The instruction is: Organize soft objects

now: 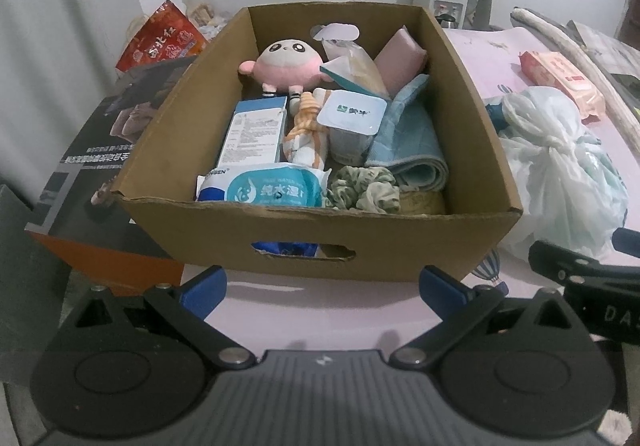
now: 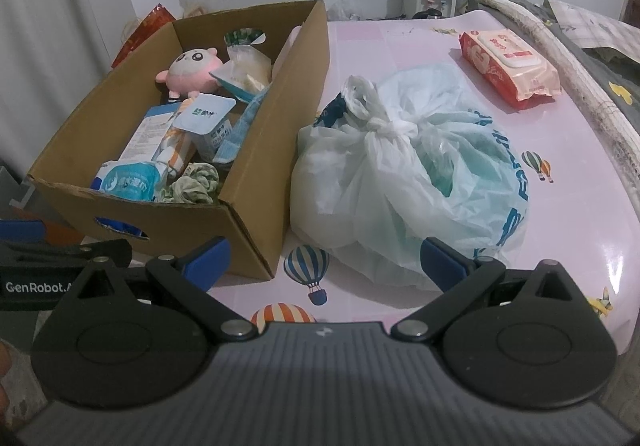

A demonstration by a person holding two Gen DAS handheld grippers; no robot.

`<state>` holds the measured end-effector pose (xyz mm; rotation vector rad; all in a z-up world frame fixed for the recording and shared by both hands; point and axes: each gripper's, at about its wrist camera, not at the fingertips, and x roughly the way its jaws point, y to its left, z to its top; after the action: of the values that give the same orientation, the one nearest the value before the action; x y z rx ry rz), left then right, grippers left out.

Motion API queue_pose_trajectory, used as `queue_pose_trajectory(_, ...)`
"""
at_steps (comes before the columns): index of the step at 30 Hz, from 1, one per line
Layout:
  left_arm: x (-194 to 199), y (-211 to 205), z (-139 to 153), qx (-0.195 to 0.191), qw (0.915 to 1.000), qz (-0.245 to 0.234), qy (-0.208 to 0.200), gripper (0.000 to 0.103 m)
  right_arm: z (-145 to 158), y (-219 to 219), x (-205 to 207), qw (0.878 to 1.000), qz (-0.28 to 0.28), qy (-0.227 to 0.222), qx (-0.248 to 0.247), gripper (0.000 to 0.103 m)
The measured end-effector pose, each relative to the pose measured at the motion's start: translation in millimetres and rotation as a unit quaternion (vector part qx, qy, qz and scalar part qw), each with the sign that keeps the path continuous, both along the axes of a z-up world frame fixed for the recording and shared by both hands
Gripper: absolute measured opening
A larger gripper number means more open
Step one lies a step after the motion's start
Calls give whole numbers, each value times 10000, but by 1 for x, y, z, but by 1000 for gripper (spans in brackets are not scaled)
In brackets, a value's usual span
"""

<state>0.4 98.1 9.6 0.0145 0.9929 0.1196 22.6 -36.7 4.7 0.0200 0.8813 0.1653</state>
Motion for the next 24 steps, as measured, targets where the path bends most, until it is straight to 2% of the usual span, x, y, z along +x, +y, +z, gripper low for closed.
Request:
queue_pose_trajectory(14, 0, 1, -1, -8, 10000, -19, 3, 103, -2, 2, 1, 10000, 4, 74, -26, 102)
queue_pose_trajectory(24, 0, 8, -1, 16, 10000, 56, 18, 103, 0, 11, -1, 9996, 267, 74, -103, 102)
